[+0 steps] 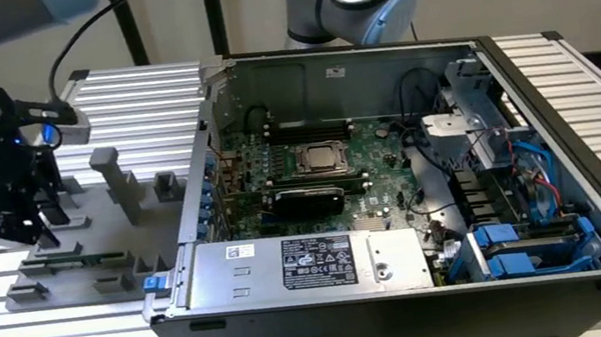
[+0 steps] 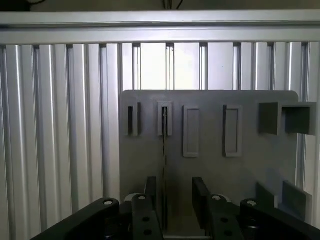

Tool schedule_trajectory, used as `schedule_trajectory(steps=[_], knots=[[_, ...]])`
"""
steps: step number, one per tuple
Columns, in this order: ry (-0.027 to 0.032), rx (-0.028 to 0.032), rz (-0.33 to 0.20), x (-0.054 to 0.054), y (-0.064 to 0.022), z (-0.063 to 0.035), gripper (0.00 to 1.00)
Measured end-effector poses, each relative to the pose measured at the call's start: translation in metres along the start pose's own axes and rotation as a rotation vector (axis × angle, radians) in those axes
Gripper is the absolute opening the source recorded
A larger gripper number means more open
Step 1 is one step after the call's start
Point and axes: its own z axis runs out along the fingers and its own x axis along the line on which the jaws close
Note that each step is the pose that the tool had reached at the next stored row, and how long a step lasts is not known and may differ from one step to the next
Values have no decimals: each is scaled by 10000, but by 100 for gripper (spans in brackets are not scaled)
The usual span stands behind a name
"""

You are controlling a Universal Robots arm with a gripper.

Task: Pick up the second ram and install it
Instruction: 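Pick up the second ram and move it above second insertion slot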

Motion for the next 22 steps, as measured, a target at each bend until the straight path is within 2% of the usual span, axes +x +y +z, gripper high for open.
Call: schedule_trajectory(steps=[22], knots=[[-1, 12, 75, 29, -3, 397, 100]])
